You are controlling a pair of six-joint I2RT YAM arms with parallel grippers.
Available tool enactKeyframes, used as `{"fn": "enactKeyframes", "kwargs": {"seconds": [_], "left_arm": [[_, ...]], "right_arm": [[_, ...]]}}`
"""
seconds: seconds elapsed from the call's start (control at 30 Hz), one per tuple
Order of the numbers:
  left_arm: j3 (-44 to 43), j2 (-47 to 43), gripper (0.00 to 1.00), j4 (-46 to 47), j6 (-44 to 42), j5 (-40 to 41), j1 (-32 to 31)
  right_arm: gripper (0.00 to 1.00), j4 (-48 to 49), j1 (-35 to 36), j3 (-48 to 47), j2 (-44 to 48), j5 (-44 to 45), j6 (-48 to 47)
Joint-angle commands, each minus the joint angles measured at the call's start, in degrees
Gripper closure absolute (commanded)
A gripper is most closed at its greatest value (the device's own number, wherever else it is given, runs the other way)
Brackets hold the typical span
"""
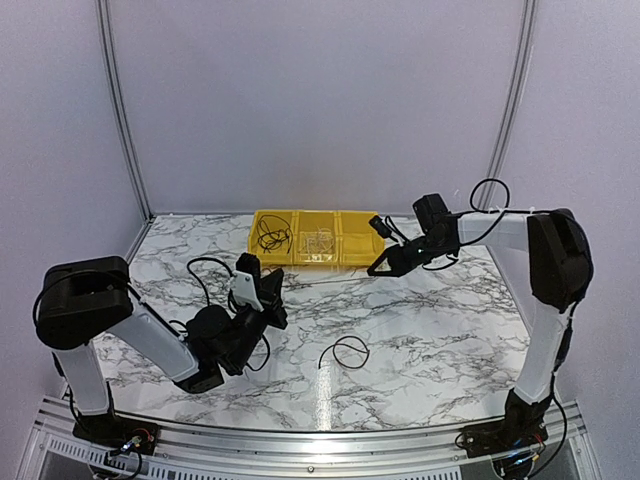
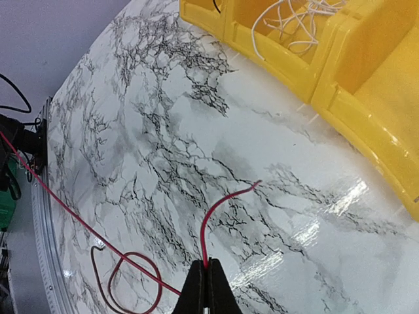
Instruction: Untangle the cables
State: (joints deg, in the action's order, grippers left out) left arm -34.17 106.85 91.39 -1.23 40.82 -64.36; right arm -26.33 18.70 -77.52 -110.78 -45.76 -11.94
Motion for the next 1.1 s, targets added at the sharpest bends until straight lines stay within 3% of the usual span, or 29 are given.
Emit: {"fn": "enactKeyframes", "kwargs": {"seconds": [0.0,0.2,0.3,0.47,0.67,0.77,0.9,0.93,1.03,1.07], "left_arm": [[1.18,-3.16,1.0,7.9,-2.0,6.81,-0.33],[-2.03,-0.79,1.0,6.85,-2.32,5.96,-0.33],[-8.57,1.74,1.0,0.92,-3.28,2.84,-0.33],[-26.26,10.22,1.0,-13.52,-3.77,-0.8,0.99],[-55.59,21.73,1.0,-39.2,6.6,-11.38,7.41],[-65.07,25.91,1.0,-45.73,8.36,-13.65,9.68],[-72.95,29.65,1.0,-50.16,8.52,-15.63,11.59],[-74.62,30.45,1.0,-51.15,8.63,-16.09,12.01],[-79.15,32.83,1.0,-54.26,9.14,-17.68,13.45],[-80.33,33.52,1.0,-54.97,9.3,-18.19,13.75]], "right_arm": [[1.0,1.67,-5.11,-4.4,0.17,5.58,2.92],[1.0,2.44,-8.95,-13.19,-3.53,4.91,5.25],[1.0,1.81,-9.02,-18.72,-6.5,5.41,5.36],[1.0,3.13,-9.03,-25.19,-11.85,8.27,6.75],[1.0,4.09,-8.92,-34.9,-21.15,7.07,8.03],[1.0,0.39,-8.61,-40.86,-25.53,4.47,6.9],[1.0,3.04,-8.56,-39.05,-25.21,2.3,7.42],[0.96,3.98,-8.51,-38.16,-24.79,2.04,7.68],[0.68,4.31,-8.59,-37.32,-24.14,1.7,7.99],[0.65,4.27,-8.63,-36.84,-23.52,1.47,7.99]]}}
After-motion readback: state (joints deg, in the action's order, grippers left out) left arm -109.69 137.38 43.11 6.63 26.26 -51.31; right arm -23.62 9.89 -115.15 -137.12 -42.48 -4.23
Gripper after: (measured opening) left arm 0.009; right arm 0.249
